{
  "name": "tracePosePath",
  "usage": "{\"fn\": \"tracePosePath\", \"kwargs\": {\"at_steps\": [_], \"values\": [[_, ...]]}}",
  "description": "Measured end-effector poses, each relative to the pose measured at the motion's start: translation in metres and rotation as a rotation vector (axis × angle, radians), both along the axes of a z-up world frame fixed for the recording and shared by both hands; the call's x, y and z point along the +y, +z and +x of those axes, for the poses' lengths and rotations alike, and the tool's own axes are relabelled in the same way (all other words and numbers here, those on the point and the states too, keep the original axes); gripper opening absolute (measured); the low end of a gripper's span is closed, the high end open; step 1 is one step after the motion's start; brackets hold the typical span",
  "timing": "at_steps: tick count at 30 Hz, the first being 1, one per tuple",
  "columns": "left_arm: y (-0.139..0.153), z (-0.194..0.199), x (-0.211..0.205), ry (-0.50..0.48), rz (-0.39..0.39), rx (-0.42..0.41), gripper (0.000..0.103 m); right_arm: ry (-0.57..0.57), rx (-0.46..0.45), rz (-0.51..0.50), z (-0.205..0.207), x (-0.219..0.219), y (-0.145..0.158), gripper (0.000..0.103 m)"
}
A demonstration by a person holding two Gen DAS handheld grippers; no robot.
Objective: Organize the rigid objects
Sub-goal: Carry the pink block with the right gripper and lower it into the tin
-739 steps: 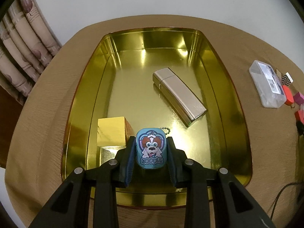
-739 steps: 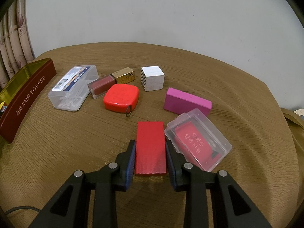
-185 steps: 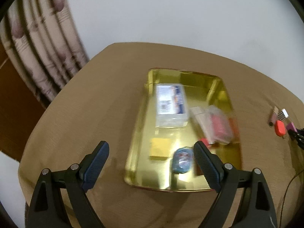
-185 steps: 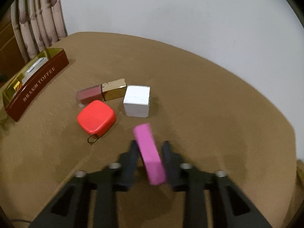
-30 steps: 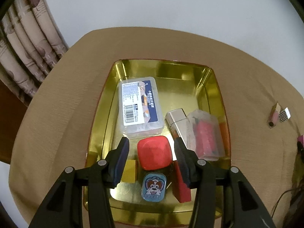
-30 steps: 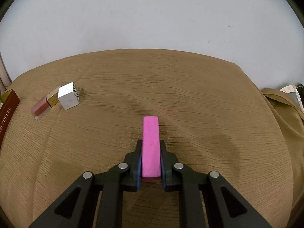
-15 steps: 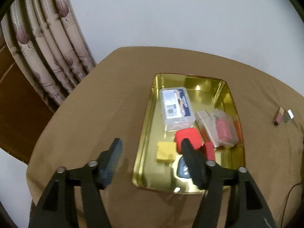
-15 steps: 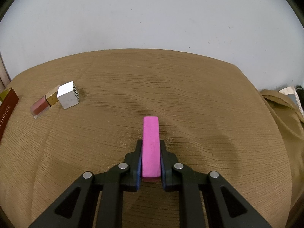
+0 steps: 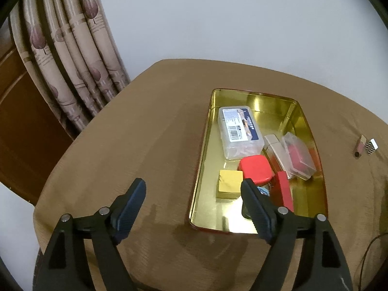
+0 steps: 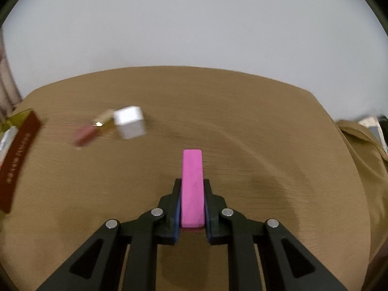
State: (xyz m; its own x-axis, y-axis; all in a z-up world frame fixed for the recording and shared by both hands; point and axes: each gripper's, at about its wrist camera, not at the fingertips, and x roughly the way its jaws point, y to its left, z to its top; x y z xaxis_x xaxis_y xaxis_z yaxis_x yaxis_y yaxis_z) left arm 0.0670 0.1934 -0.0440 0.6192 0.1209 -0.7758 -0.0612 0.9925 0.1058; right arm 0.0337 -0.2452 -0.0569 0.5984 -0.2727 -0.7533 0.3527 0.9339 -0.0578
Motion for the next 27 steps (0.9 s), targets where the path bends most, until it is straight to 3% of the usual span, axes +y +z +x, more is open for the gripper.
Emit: {"fn": "tracePosePath", "kwargs": {"at_steps": [11, 22, 27], "values": [[-0.003, 0.006, 0.015, 0.053, -0.039, 0.022, 0.079, 0.304, -0.056, 0.075, 0.036, 0.129, 0.033, 0.015], [0.002, 0.011, 0.052, 0.179, -0.043, -0.001, 0.084, 0.481, -0.07, 0.096, 0.057, 0.215, 0.054, 0.015], [0.001, 0.012, 0.069, 0.234, -0.095, 0.009, 0.085, 0.559, -0.054, 0.111, 0.065, 0.257, 0.05, 0.015]]}}
